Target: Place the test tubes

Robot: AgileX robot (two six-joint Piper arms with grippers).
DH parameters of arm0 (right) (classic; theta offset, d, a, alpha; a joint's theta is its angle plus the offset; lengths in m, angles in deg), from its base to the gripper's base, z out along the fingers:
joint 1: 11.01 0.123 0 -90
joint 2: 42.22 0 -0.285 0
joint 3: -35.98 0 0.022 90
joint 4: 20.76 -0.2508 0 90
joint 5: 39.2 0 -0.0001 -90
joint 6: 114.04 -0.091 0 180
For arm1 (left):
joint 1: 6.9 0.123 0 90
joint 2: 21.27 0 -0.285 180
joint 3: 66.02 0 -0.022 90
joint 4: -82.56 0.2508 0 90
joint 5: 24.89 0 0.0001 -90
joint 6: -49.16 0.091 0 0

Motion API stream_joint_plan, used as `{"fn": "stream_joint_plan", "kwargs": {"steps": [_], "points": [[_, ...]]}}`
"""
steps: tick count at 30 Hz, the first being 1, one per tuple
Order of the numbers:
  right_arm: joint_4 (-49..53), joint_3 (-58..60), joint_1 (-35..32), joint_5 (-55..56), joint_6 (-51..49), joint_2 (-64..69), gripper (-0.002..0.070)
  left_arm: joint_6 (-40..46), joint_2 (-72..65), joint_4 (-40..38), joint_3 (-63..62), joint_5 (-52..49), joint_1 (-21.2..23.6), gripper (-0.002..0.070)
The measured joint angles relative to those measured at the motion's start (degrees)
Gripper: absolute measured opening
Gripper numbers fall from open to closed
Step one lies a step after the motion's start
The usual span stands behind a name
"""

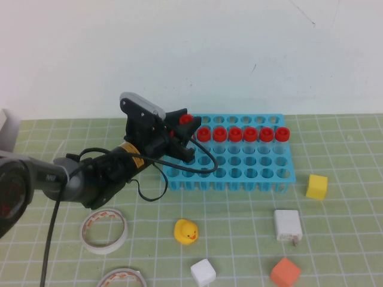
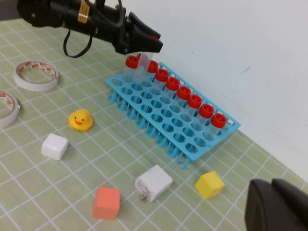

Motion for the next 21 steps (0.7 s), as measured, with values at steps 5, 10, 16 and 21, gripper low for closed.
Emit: {"fn": "stream_joint_plan", "kwargs": {"steps": [5, 10, 16, 21], "points": [[0.0, 0.0, 0.0, 0.0, 0.0, 0.0, 0.0, -0.1, -1.2, 0.0, 0.0, 0.0, 0.0, 0.026], [0.0, 0.0, 0.0, 0.0, 0.0, 0.0, -0.0001, -0.1, -1.4, -2.5, -0.1, 0.0, 0.0, 0.026], [0.0, 0.0, 0.0, 0.0, 0.0, 0.0, -0.0001, -0.1, -1.4, -3.8, -0.2, 0.0, 0.0, 0.026], [0.0, 0.0, 0.0, 0.0, 0.0, 0.0, -0.0001, 0.1, -2.1, -4.5, -0.2, 0.1, -0.6, 0.026]]}}
